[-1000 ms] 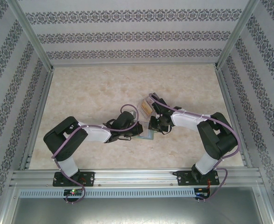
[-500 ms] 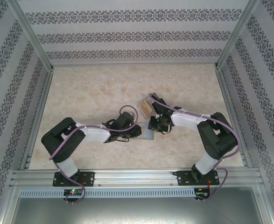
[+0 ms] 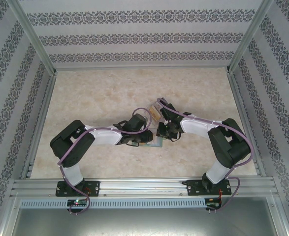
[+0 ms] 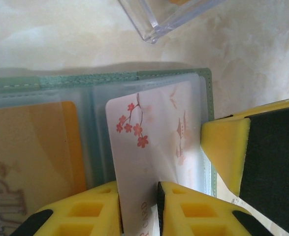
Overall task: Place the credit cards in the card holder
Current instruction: Insert the credit card into the card slot.
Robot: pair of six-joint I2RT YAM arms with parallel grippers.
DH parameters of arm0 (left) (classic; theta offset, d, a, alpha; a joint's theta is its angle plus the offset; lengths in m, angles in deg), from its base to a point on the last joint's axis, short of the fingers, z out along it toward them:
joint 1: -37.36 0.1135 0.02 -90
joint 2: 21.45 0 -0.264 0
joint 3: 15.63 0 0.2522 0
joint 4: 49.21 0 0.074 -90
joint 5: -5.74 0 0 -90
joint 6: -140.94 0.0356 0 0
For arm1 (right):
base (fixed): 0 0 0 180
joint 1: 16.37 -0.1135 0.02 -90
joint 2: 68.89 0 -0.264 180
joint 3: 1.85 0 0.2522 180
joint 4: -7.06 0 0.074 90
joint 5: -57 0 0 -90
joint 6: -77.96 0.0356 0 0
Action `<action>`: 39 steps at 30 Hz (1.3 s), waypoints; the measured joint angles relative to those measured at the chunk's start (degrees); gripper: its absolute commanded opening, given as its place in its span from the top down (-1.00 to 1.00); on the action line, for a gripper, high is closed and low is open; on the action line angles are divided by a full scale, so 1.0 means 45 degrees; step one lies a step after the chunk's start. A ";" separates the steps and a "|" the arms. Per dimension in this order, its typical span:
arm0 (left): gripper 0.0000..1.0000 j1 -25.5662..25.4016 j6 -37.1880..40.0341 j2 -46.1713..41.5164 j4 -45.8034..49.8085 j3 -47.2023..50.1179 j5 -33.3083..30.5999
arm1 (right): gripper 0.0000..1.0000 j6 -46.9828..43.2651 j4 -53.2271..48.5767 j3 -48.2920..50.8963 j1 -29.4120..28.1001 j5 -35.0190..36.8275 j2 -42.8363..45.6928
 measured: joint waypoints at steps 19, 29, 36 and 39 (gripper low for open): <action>0.31 0.0204 0.0068 -0.0384 0.0321 0.0141 -0.0194 | 0.56 -0.0005 -0.0185 0.0078 0.0253 0.0393 0.0369; 0.31 0.0248 0.0083 0.0180 0.0170 -0.0384 0.0500 | 0.66 0.0005 -0.0160 0.0097 0.0253 0.0384 0.0243; 0.31 0.0248 0.0408 0.0568 0.0340 -0.0869 0.0942 | 0.65 0.0010 -0.0092 0.0097 0.0272 0.0384 0.0185; 0.31 0.0248 0.0466 0.0695 0.0418 -0.1059 0.1039 | 0.57 0.0049 -0.0058 0.0141 0.0350 0.0403 0.0204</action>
